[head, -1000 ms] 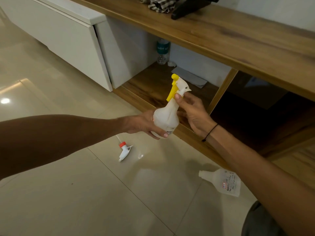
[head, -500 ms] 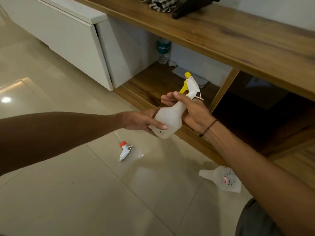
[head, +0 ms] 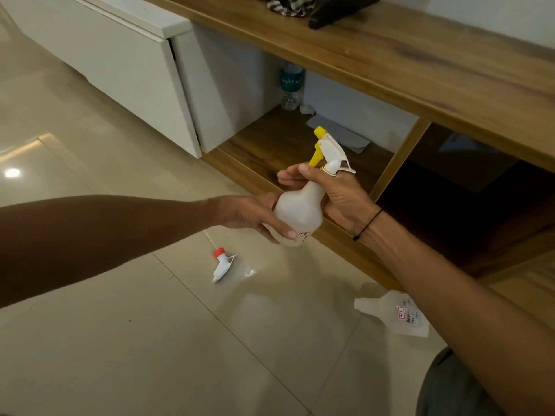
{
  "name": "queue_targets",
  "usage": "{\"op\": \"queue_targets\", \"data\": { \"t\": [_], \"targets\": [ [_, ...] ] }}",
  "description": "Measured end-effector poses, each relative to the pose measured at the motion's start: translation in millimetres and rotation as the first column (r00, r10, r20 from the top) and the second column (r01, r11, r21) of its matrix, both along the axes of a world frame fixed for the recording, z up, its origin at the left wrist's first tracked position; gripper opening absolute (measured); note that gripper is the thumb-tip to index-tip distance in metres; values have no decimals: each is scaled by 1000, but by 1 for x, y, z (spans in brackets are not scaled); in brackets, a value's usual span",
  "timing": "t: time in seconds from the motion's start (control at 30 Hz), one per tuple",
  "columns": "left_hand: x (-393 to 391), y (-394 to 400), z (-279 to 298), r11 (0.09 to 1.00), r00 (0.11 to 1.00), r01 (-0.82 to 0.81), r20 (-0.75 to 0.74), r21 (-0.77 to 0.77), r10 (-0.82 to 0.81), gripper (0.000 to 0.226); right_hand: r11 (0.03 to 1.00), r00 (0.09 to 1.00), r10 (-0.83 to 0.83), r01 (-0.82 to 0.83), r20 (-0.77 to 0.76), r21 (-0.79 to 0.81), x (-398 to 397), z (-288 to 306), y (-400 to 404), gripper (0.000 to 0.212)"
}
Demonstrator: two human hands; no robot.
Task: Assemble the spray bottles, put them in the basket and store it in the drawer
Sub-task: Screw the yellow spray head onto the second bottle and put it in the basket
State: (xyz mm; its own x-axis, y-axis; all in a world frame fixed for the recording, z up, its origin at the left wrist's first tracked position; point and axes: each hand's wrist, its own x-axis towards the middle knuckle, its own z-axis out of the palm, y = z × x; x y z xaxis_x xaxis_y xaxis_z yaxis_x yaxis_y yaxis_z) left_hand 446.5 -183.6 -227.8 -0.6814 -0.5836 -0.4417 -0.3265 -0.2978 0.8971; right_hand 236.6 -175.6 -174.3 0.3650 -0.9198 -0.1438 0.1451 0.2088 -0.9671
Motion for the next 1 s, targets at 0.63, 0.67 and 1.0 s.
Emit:
{"op": "queue_targets", "data": {
  "t": [0.63, 0.67, 1.0],
  "targets": [
    [-17, 40, 35, 867, 942, -269, 72, -419, 327, 78, 985, 979, -172, 166, -110, -55, 32, 52, 20, 19],
    [-20, 45, 46, 861, 940, -271, 76, -431, 333, 82, 987, 979, -154, 148, -131, -60, 32, 64, 22, 18],
    [-54, 75, 162, 703, 855, -415, 17, -578, 518, 101, 983, 957, -85, 35, -279, -180, -5, 197, 40, 16]
  ]
}}
